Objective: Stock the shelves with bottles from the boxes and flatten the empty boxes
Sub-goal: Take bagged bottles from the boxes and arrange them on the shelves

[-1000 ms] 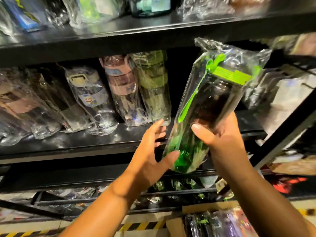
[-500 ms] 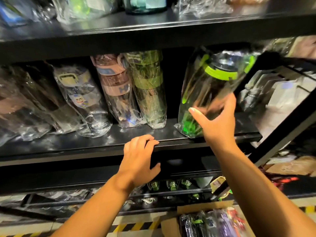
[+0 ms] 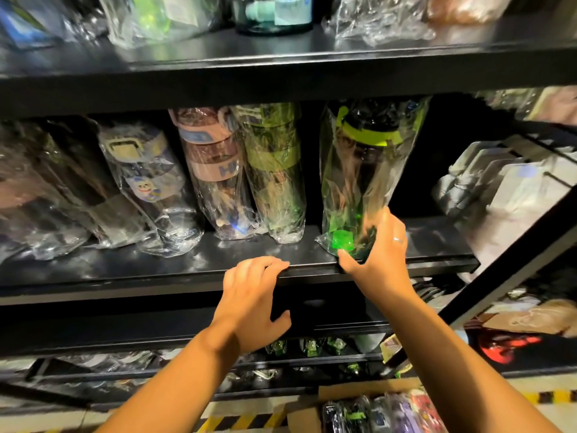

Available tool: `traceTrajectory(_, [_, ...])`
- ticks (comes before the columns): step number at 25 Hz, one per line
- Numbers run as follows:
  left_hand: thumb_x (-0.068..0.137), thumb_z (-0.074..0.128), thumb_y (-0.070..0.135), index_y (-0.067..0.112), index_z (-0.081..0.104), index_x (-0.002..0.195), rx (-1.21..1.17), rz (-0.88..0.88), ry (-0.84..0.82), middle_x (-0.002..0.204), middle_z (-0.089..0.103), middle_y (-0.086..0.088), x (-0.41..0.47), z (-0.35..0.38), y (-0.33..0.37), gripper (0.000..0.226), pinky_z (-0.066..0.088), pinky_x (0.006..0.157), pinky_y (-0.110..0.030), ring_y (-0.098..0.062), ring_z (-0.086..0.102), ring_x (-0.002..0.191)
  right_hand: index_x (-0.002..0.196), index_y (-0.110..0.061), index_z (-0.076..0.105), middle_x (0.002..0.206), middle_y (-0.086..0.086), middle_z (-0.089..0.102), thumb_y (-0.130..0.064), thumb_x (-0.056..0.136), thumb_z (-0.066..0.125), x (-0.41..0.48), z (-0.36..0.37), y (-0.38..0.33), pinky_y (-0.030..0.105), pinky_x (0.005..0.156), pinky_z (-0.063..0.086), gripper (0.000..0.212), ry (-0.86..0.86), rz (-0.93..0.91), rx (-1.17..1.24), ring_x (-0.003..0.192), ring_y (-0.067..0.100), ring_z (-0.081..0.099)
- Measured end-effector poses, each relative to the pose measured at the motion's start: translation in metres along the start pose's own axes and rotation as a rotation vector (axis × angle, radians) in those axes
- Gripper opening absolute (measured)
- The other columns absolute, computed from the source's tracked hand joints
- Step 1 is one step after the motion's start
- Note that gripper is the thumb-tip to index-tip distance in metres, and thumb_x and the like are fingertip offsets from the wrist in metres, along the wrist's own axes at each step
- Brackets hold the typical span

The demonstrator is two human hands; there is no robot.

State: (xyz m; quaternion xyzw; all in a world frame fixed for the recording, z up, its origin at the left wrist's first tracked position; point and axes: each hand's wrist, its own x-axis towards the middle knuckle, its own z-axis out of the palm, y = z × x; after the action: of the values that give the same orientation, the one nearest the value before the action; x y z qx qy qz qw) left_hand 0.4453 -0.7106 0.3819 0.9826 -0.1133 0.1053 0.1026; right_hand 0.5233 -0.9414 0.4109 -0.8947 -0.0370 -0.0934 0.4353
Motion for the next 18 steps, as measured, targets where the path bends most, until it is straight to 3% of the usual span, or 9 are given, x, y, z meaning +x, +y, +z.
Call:
traceTrajectory(5, [0.069,0.058,0.054,0.024,0.048,0.139,0.014,-0.003,0.016,0.133,0.047,0.002,0.001,0.002,0.001,0.076,0.037,0.097,-0.045,-0.025,0.043,0.121,0.134,-0.018,0.036,0.127,0.007,0.046,-0.037,0.078,0.079,0.015,0.007,-0.006,0.045,0.093,0.047,0.074,0.027,-0.027,-0.095,0.113,0.03,0.051])
traceTrajectory(8, [0.069,0.056,0.054,0.023,0.05,0.137,0.021,-0.002,0.031,0.132,0.049,0.002,0.001,0.004,0.0,0.075,0.037,0.096,-0.044,-0.025,0.044,0.121,0.116,-0.009,0.044,0.118,0.012,0.051,-0.045,0.08,0.076,0.029,0.019,-0.016,0.043,0.086,0.042,0.06,0.076,0.009,-0.248,0.107,0.037,0.054])
traceTrajectory(13, [0.069,0.059,0.053,0.024,0.049,0.138,0.005,0.0,0.033,0.134,0.048,0.003,0.0,0.006,-0.002,0.075,0.033,0.098,-0.041,-0.025,0.044,0.123,0.11,-0.007,0.046,0.11,0.012,0.059,-0.054,0.088,0.064,0.03,0.028,-0.018,0.043,0.089,0.041,0.055,0.111,-0.019,-0.428,0.108,0.034,0.055])
traceTrajectory(18, [0.068,0.058,0.053,0.024,0.049,0.138,0.012,-0.007,0.018,0.133,0.049,0.002,0.001,0.006,-0.001,0.075,0.037,0.097,-0.043,-0.026,0.047,0.122,0.119,-0.006,0.046,0.114,0.012,0.06,-0.058,0.088,0.06,0.032,0.032,-0.014,0.042,0.094,0.043,0.062,0.125,-0.029,-0.479,0.113,0.032,0.053])
